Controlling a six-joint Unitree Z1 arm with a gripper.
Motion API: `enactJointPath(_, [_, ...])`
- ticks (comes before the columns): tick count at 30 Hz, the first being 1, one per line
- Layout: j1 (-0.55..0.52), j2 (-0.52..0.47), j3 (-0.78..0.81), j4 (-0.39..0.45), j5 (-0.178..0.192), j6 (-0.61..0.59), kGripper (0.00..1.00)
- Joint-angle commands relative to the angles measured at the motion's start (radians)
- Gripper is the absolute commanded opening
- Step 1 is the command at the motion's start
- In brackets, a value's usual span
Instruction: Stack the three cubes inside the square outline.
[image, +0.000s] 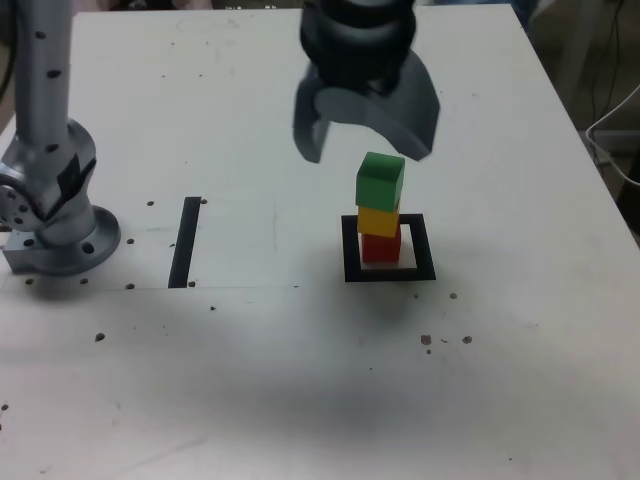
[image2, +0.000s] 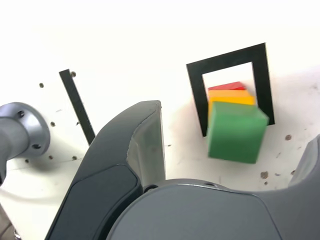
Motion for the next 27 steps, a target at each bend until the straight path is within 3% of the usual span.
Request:
enactJointPath(1, [0.010, -0.023, 0.016, 0.003, -0.016, 0.005, 0.99])
enactJointPath(9, [0.039, -0.133, 0.143, -0.022, -0.063, -0.012, 0.99])
enactJointPath(13, [0.053, -0.190, 0.240, -0.096, -0.085, -0.041, 0.99])
enactJointPath(19, [0.112, -0.261, 0.418, -0.219, -0.150, -0.060, 0.99])
enactJointPath(27, [0.152, -0.325, 0.563, -0.327, -0.183, -0.071, 0.99])
